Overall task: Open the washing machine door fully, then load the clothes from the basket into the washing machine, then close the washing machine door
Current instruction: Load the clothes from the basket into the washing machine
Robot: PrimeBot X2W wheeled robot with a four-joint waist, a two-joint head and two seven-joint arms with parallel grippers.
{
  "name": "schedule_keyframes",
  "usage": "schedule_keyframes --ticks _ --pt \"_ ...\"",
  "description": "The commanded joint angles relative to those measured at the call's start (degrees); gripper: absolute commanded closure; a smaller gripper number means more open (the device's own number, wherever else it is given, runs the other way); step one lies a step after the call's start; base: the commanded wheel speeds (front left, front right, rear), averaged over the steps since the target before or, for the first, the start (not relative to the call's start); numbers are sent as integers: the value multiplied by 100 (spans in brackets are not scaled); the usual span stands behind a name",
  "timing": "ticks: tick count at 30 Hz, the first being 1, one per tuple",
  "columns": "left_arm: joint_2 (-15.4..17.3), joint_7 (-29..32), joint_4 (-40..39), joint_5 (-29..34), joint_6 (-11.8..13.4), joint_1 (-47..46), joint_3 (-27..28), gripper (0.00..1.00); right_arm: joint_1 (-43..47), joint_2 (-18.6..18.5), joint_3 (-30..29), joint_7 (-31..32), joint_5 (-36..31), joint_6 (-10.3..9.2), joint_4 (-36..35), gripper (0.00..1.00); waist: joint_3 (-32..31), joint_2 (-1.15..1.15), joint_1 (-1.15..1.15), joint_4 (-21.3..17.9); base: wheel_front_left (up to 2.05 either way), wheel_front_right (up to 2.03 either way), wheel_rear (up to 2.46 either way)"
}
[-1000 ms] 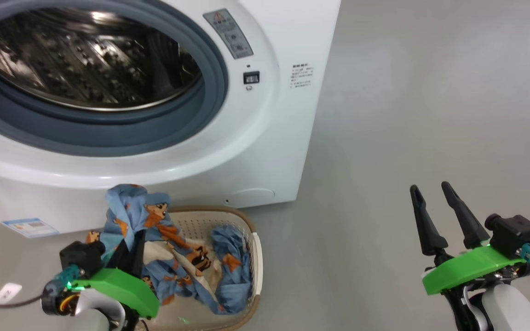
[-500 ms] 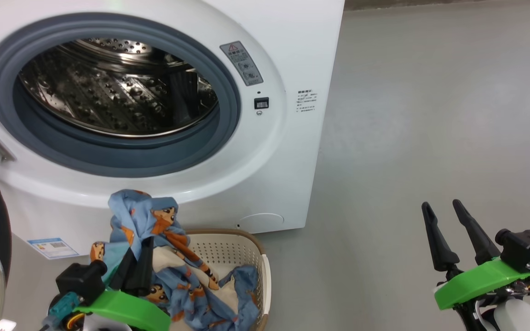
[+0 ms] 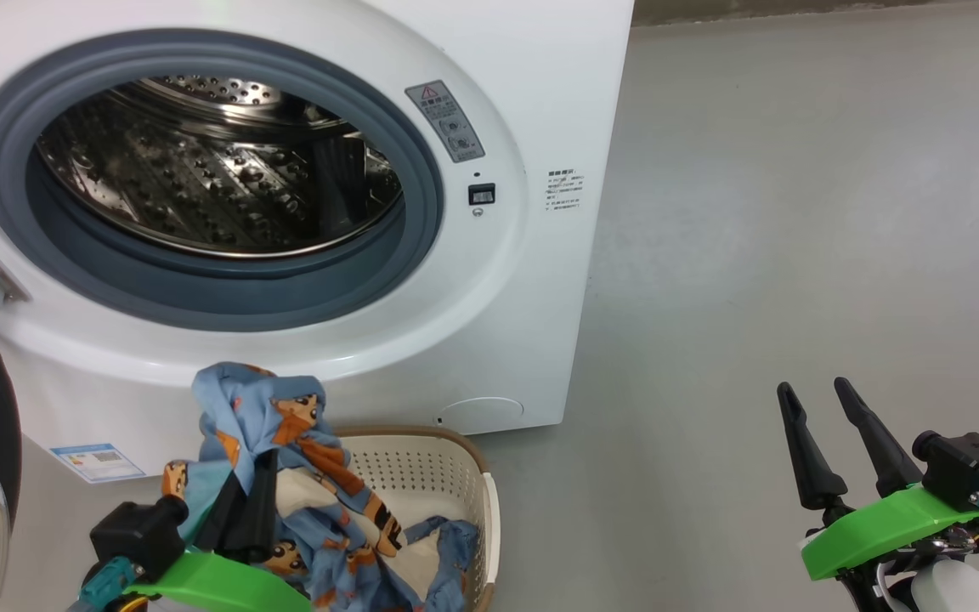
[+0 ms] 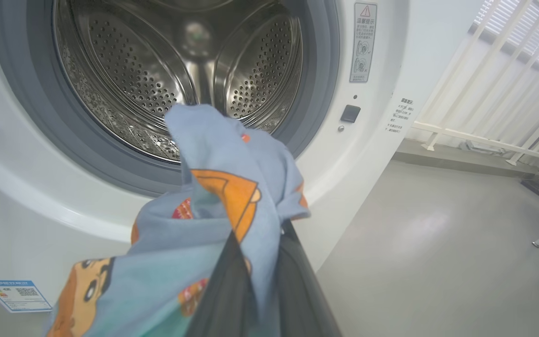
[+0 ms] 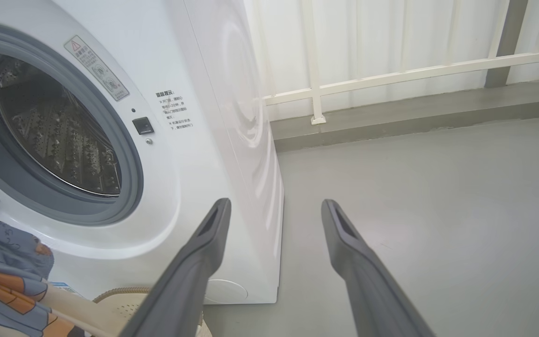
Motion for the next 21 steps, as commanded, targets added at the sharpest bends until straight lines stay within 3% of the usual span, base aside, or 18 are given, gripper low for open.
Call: schedule_keyframes --ticks 1,21 --pt "112 -5 -208 -39 32 -70 227 100 -40 -120 128 -46 30 42 -127 0 2 0 0 -1 0 0 0" --pt "194 -74 -395 -25 84 -348 253 100 -113 -111 144 -46 -36 42 -150 0 68 0 0 -61 0 0 0"
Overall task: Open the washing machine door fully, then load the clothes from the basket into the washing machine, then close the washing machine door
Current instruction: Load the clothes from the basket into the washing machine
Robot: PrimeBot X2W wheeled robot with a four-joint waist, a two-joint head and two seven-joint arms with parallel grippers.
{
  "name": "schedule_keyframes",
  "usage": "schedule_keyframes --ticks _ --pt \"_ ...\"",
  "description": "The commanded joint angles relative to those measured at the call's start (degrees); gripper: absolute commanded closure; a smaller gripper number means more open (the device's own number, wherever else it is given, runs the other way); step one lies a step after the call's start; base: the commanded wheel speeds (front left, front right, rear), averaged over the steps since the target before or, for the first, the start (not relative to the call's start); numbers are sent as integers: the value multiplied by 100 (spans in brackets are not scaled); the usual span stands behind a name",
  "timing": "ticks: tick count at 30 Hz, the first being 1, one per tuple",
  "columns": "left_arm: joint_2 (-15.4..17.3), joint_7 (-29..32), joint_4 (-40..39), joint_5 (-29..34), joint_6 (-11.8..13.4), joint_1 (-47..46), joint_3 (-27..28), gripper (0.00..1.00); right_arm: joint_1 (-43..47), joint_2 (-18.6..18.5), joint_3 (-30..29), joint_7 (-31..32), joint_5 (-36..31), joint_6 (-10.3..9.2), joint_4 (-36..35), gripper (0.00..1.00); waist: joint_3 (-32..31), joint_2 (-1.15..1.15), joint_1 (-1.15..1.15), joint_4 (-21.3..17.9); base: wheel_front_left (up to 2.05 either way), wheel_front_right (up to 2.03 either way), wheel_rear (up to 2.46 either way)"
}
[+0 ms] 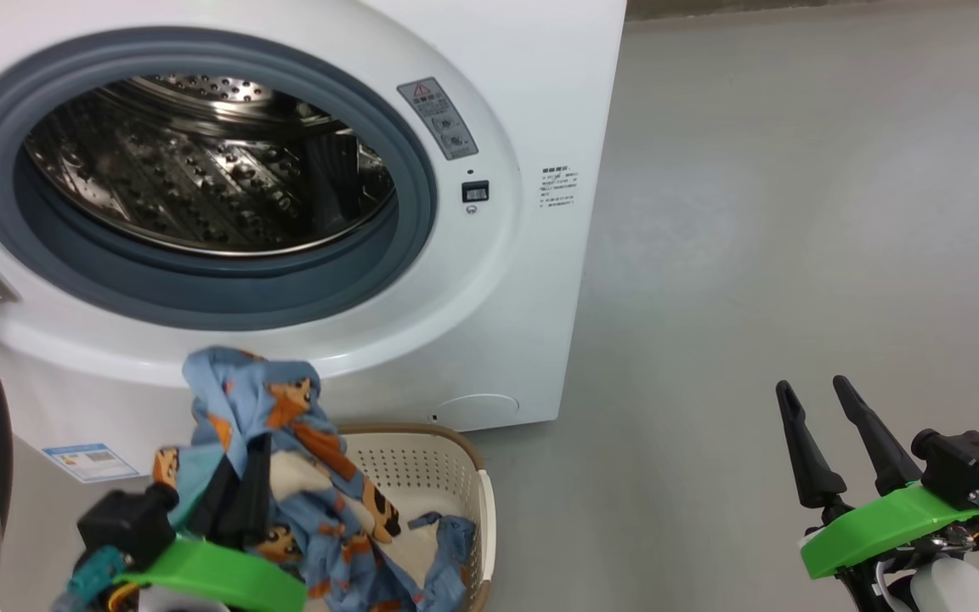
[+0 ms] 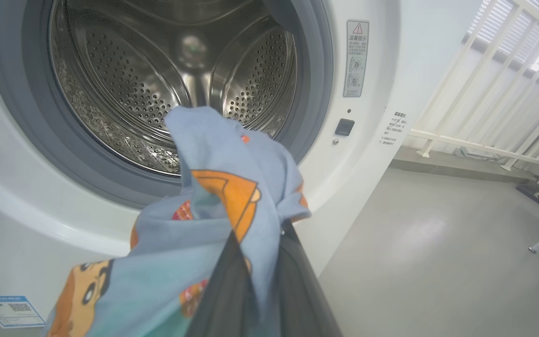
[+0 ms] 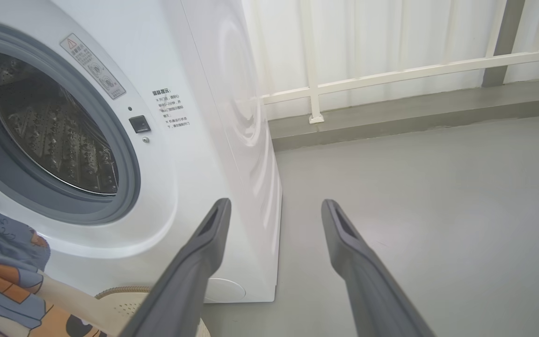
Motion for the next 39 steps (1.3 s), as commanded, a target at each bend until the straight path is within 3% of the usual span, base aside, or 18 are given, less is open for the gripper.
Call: schedule_keyframes --ticks 1,11,28,39 --pt "138 -44 -225 8 40 -377 245 100 -103 -105 126 -46 -31 42 -148 0 33 0 0 -6 0 0 0" --pt "213 150 214 71 -40 -1694 287 100 -309 -50 181 -46 -79 42 -235 0 453 0 0 -208 0 0 0" --pt "541 -78 2696 47 -523 -4060 477 100 -923 361 212 -46 -322 42 -538 0 1793 0 0 -787 0 0 0" --pt "788 -251 3770 108 -723 -5582 401 100 -1124 596 140 -46 -502 42 -760 0 2712 0 0 -1044 0 0 0"
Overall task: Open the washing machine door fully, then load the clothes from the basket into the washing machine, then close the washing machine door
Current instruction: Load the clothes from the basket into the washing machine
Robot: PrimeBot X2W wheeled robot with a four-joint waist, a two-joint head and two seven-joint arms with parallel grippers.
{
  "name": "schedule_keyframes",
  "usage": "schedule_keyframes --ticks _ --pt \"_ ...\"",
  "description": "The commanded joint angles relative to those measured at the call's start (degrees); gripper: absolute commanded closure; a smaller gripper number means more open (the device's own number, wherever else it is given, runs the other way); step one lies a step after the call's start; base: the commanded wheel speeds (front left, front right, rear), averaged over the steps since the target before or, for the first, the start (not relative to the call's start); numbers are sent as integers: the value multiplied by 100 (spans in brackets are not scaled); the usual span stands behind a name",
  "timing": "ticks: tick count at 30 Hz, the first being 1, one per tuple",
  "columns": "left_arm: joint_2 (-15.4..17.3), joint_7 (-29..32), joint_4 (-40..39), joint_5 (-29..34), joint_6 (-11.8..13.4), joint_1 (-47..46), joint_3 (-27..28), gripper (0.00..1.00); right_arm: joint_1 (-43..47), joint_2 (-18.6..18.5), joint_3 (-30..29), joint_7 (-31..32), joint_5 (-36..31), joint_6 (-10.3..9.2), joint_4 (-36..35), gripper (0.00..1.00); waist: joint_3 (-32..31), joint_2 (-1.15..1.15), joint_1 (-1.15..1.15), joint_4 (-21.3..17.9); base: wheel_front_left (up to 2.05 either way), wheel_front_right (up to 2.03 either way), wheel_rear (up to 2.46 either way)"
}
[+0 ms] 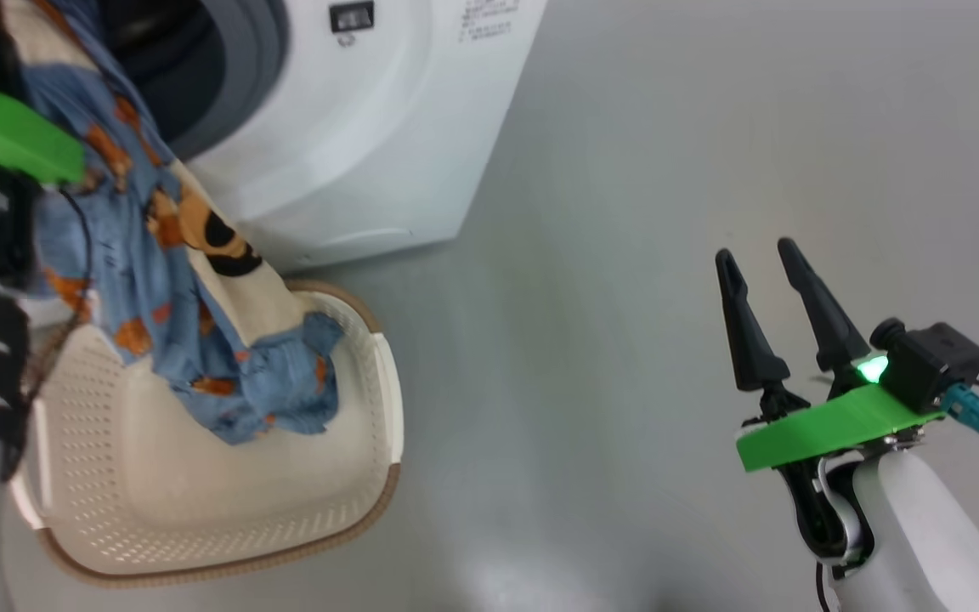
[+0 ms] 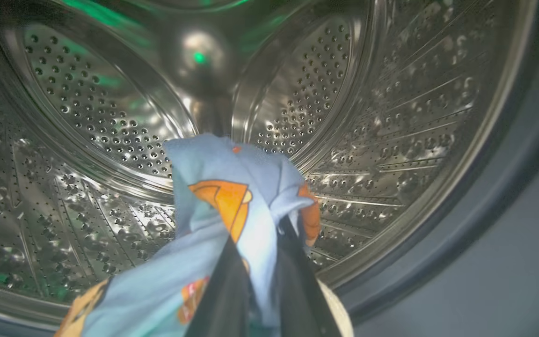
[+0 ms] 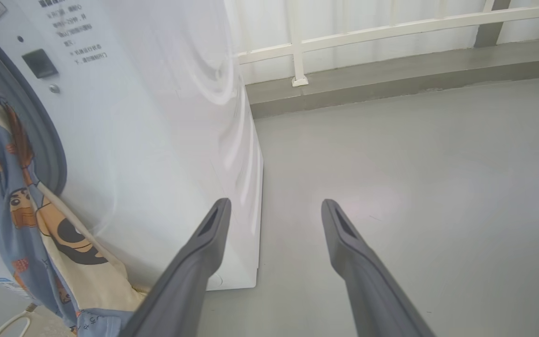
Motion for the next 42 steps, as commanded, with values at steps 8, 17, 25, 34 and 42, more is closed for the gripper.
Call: schedule_keyframes --ticks 8,17,25,34,42 --pt "486 -120 503 204 -63 -1110 -93 100 -172 149 115 -46 -154 42 -250 0 905 0 -1 -354 0 0 0" --pt "770 -235 266 472 -27 -2055 141 100 -195 242 193 -46 -192 42 -311 0 1274 0 -1 -479 0 0 0" --pt "766 -238 -1475 1045 32 -2142 1240 100 -226 323 234 -46 -212 42 -367 0 1458 0 -1 -535 0 0 0" --pt "456 -223 -1130 1527 -45 -1788 1580 100 -221 364 299 -46 -215 42 -351 0 1461 0 -1 -592 0 0 0" --pt "548 411 399 2021 132 -2158 998 100 -192 381 304 -46 -206 42 -309 0 1412 0 -1 -596 0 0 0"
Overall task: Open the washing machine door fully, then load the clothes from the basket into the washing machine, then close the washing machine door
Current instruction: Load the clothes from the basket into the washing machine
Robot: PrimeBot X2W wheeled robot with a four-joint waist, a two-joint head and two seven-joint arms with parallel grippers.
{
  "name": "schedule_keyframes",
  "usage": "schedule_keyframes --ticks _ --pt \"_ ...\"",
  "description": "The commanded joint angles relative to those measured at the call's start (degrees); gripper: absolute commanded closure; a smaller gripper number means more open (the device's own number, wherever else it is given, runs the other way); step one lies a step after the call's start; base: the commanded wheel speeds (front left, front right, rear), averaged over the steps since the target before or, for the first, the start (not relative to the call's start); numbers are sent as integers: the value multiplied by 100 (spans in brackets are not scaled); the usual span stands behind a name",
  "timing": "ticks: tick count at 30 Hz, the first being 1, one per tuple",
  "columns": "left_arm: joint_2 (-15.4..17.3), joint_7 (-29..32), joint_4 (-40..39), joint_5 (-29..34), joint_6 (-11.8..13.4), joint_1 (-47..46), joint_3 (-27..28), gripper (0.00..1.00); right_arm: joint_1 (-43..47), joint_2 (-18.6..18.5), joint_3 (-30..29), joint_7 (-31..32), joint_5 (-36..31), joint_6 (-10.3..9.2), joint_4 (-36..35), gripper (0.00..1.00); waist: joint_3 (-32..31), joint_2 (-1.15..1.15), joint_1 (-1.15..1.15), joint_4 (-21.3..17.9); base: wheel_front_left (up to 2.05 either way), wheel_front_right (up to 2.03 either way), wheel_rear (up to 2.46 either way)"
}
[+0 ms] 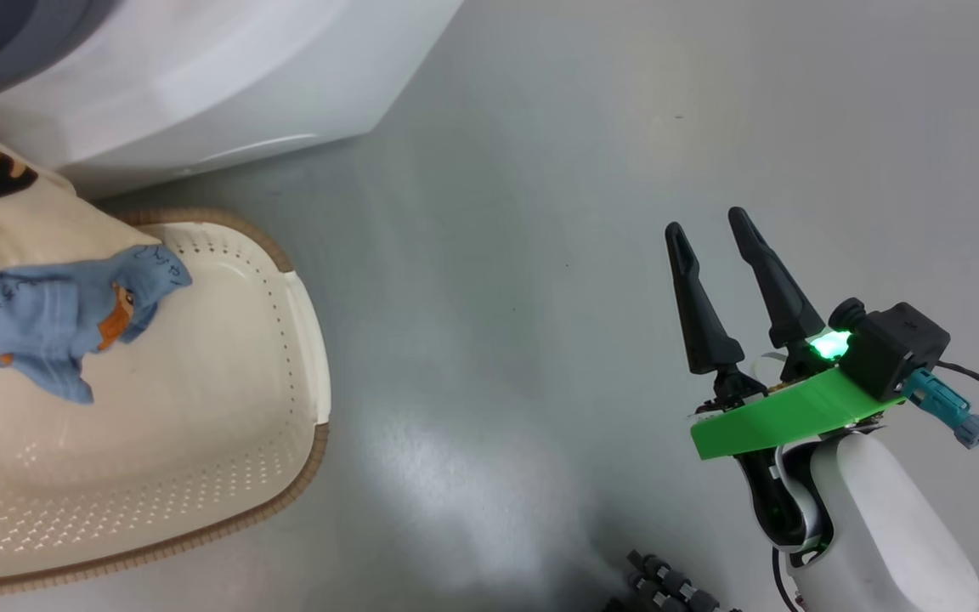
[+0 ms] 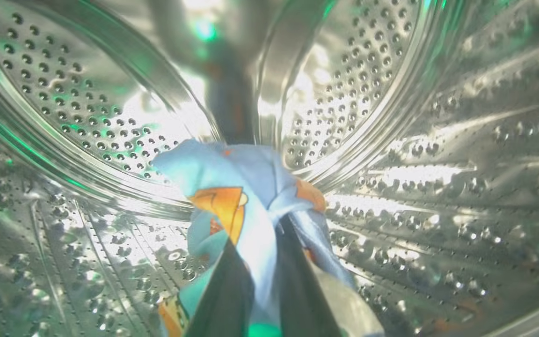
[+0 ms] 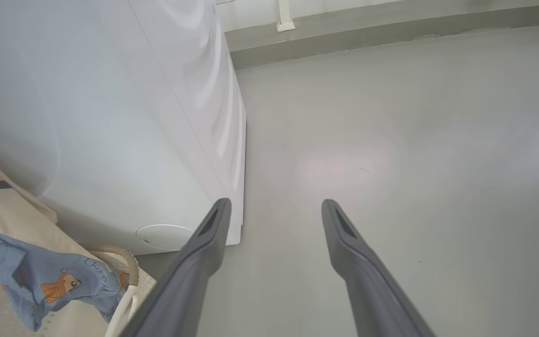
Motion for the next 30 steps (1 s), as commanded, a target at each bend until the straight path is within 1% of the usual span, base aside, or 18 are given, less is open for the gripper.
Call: schedule_keyframes --ticks 1,2,3,4,8,12,23,26,30 --pt "230 87 -42 76 68 -163 -4 100 107 -20 102 -46 -63 42 -87 0 -17 0 0 -2 0 0 0" --pt "219 252 119 109 135 -197 -44 88 109 -19 103 -46 -62 42 -75 0 -40 0 0 2 0 0 0" --pt "213 394 253 162 209 -229 -97 51 115 -18 105 -46 -62 42 -63 0 -60 0 0 5 0 0 0" --pt "201 502 362 189 258 -254 -132 0 118 -17 111 -46 -62 42 -53 0 -78 0 0 2 0 0 0" --pt "141 620 647 158 330 -239 -158 0 128 -15 127 -46 -56 42 -20 0 -163 0 0 -12 0 0 0" --pt "139 540 831 127 321 -174 -181 0 139 -14 113 -46 -66 42 -2 0 -221 0 0 -2 0 0 0" --pt "5 -190 1148 -114 44 81 -170 0 121 -78 95 -46 -49 42 82 0 -601 0 0 171 0 0 0" --pt "-94 -406 1165 -175 -16 200 -180 0 128 -126 63 -46 -29 42 104 0 -754 0 0 242 0 0 0" --pt "-219 -544 1192 -248 -38 388 -163 0 149 -164 25 -46 -13 42 134 0 -950 0 0 311 0 0 0"
